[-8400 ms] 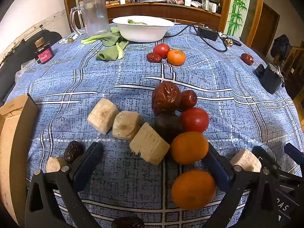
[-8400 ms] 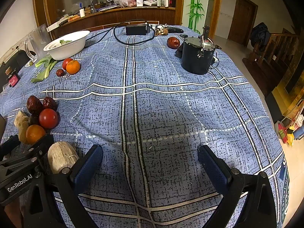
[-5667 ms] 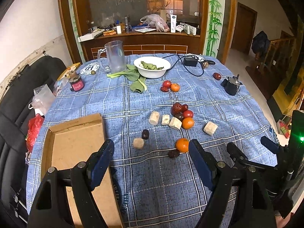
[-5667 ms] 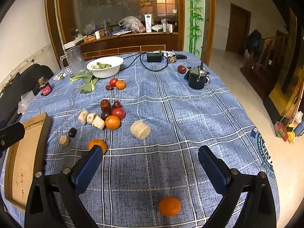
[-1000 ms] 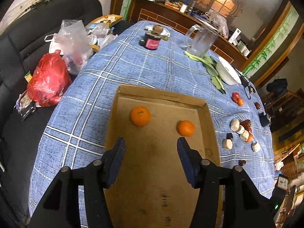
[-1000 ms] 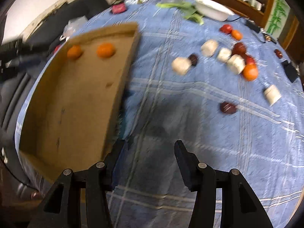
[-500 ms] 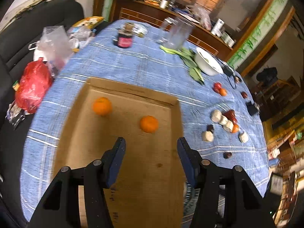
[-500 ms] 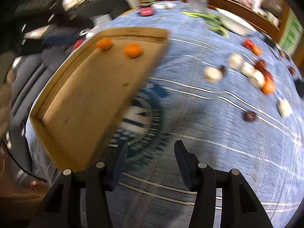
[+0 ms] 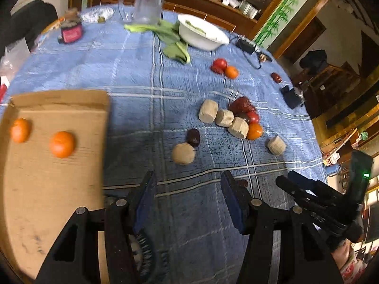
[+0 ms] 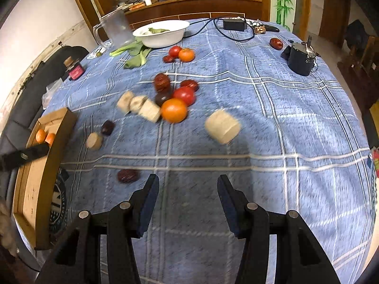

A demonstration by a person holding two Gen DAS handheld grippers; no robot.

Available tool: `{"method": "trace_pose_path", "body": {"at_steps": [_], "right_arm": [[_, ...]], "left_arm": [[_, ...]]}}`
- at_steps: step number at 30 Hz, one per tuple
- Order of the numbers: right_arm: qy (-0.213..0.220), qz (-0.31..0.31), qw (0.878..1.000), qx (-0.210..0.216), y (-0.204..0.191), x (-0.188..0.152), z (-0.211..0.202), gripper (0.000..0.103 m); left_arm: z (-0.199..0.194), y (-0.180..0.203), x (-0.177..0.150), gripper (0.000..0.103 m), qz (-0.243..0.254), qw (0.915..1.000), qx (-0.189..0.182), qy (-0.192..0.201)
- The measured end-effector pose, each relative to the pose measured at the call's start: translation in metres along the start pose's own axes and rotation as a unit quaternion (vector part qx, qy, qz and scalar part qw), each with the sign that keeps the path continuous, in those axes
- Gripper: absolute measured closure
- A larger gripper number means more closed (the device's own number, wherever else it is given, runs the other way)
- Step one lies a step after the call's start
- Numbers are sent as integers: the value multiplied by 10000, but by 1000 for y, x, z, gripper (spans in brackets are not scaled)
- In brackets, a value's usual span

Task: Organize fruits
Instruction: 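Move the left tool back to the round beige piece on the cloth, then grasp the round beige piece with the left tool and drop it in the box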

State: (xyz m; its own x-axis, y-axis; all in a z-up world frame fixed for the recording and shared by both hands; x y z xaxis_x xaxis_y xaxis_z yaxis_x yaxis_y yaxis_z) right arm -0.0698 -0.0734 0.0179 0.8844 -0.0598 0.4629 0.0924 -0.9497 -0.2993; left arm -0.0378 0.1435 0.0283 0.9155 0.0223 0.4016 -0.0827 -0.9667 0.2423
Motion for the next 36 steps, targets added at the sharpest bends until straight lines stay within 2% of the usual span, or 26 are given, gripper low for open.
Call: {"method": "trace_pose_path", "body": {"at_steps": [3, 6, 8, 12, 15, 19, 21, 25, 27, 36], "right_arm": [[-17, -169, 9997, 182, 4, 9, 7, 48], [231, -344, 9991, -78, 13, 21, 6, 48], [254, -316, 9991, -84, 24, 28, 8, 48], [179, -465, 9984, -252, 39, 42, 24, 48], [87, -509, 9985, -188, 42, 48, 36, 48], [-47, -523, 9986, -56, 43, 48, 47, 48], [-28, -574, 9983, -50, 41, 49, 49, 48], [0, -651, 9978, -99, 38, 50, 50, 51], [17, -648, 9978, -128, 40, 50, 49, 58], [28, -424, 9991, -31, 41, 43, 40, 59]], "left_arm": [[21, 8, 5, 48, -21, 9999, 105, -73], [33, 11, 9, 48, 33, 9997, 242, -20], [37, 12, 12, 50, 92, 9995, 305, 23], [49, 12, 16, 56, 195, 9988, 453, 39], [56, 10, 15, 62, 220, 9984, 529, -11], [59, 13, 15, 65, 332, 9973, 657, 56], [59, 13, 14, 74, 380, 9962, 774, 92], [57, 11, 13, 75, 297, 9965, 767, 148], [57, 11, 12, 75, 293, 9963, 786, 174], [41, 21, 9, 75, 427, 9961, 729, 266]]}}
Point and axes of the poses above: each gripper's, at about its wrist camera, not at the fingertips, and z roughly the way its jaws point, y to its right, x to its top, the point moved 4 cm from there along z, roughly the way its jaws point, and after that the axes turned 6 degrees about x, right-handed, at the moved point
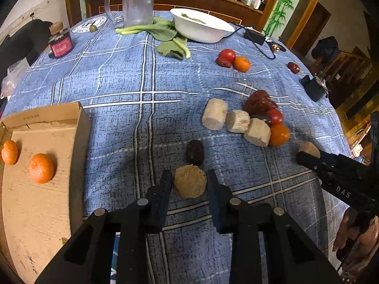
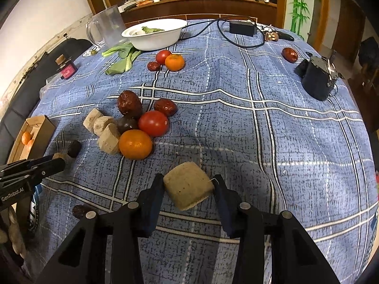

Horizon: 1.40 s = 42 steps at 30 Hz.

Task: Organize fruits
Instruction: 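Grasp the round beige piece with the left tool and drop it in the box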

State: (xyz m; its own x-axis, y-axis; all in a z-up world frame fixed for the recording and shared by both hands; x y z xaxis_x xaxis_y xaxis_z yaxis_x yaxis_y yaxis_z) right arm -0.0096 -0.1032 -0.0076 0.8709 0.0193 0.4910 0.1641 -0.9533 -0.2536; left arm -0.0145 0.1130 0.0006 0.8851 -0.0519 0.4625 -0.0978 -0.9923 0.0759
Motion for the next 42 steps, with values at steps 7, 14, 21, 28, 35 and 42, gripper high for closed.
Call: {"method": "trace_pose_path", "body": {"at_steps": [7, 14, 21, 28, 35, 42], "right_arm": [[114, 123, 9999, -22, -8, -8, -21, 58], [250, 126, 9996, 54, -34, -13, -44, 58], [328, -197, 9985, 392, -97, -7, -53, 58], [244, -799, 9920, 942, -189, -2, -42, 58], [-240, -1153, 9803, 1588, -281, -6, -2, 57], [-557, -1426, 9770, 1485, -333, -11, 49, 57]], "left_arm": [[-27, 6, -4, 75, 67, 9998, -55, 171], [-62, -15, -12, 75, -166, 9991, -113, 370], [-89, -83, -26, 75, -628, 9968, 132, 486], [-95, -176, -52, 74, -1291, 9897, 514, 354], [-81, -241, -56, 74, -1557, 9847, 769, 157], [-59, -261, -46, 74, -1458, 9865, 749, 23]]}}
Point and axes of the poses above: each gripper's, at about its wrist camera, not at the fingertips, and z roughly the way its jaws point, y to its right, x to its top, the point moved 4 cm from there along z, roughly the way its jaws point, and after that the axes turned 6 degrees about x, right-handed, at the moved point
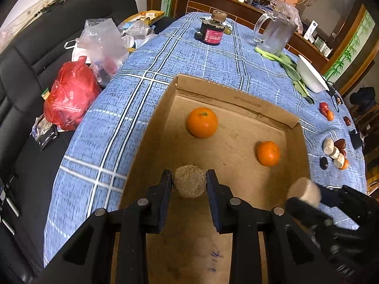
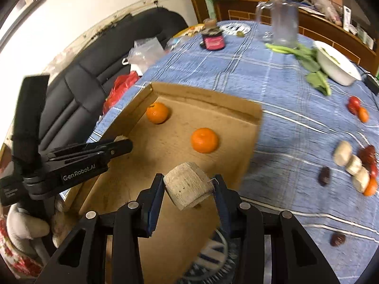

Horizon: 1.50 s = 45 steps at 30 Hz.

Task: Organize fruits
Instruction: 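Grasp the round beige piece with the left tool and drop it in the box, then return the left tool to the fruit pile and grasp another orange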

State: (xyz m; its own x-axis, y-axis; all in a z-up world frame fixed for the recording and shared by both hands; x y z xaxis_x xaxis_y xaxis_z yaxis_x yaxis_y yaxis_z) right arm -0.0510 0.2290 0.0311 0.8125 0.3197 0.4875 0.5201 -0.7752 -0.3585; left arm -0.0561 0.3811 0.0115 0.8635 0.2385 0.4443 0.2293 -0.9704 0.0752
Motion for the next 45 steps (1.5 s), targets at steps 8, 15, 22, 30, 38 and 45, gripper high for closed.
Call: {"method": "trace_pose_path", "body": {"at_steps": [8, 15, 22, 30, 38, 45], "right_arm": [[-168, 33, 9997, -162, -2, 8, 31, 57], [-225, 29, 9994, -270, 0, 9, 43, 57], [-220, -114, 9992, -298, -3, 11, 46, 54], [-4, -211, 9996, -189, -9, 13, 25, 43], [604, 88, 9981, -113, 11, -1, -42, 37], [941, 1181, 9876, -418, 92, -54, -104, 36]], "left_arm": [[24, -6, 11, 74, 46, 9999, -28, -164], [26, -1, 14, 74, 169, 9998, -27, -106], [24, -4, 14, 74, 29, 9998, -66, -186], [-10, -13, 15, 58, -388, 9992, -38, -37], [-66, -1, 9, 34, -904, 9954, -214, 251], [-83, 53, -2, 34, -543, 9976, -368, 200]]}}
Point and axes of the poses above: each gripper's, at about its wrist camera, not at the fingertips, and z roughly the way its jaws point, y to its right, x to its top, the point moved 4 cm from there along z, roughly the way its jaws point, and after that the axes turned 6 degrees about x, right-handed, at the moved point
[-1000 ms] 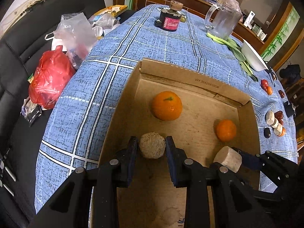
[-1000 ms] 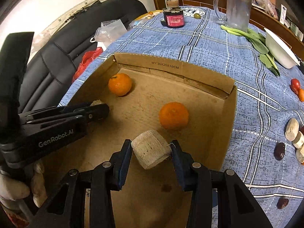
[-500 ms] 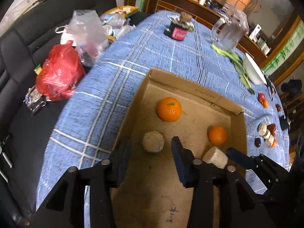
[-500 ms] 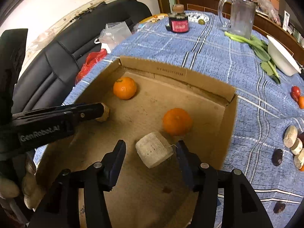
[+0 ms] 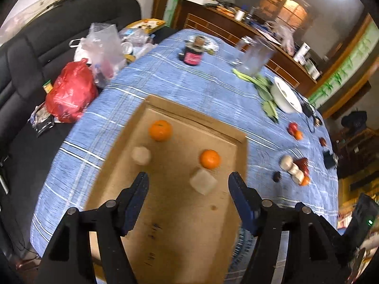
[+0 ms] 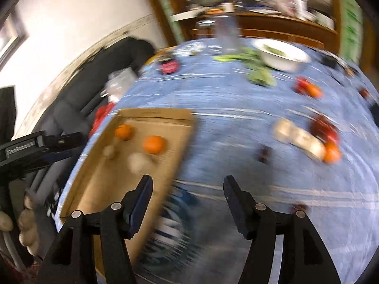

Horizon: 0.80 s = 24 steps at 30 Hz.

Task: Organize fruits
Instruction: 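Return the left tool to the fruit pile and grasp another orange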

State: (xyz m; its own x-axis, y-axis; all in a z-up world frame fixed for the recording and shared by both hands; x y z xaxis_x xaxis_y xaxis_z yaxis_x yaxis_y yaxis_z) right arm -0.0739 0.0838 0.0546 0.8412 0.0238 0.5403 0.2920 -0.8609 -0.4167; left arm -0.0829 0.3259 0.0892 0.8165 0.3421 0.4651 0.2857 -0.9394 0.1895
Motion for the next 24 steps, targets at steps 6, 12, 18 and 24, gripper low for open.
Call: {"method": "trace_pose_path", "body": {"at_steps": [6, 12, 18, 24], "right_arm": [[67, 1036, 9936, -447, 95, -23, -39, 36], [147, 1050, 9925, -605, 128, -26, -67, 36], [19, 972, 9932, -638, 149, -36, -72, 36], [124, 458, 9962, -725, 153, -3, -65, 36]], "left_arm": [[2, 56, -25, 34, 454, 9988, -105, -145], [10, 109, -49, 34, 752, 9962, -330, -300], [16, 144, -68, 34, 917, 9941, -432, -391], [18, 146, -79, 34, 751, 9957, -339, -425]]}}
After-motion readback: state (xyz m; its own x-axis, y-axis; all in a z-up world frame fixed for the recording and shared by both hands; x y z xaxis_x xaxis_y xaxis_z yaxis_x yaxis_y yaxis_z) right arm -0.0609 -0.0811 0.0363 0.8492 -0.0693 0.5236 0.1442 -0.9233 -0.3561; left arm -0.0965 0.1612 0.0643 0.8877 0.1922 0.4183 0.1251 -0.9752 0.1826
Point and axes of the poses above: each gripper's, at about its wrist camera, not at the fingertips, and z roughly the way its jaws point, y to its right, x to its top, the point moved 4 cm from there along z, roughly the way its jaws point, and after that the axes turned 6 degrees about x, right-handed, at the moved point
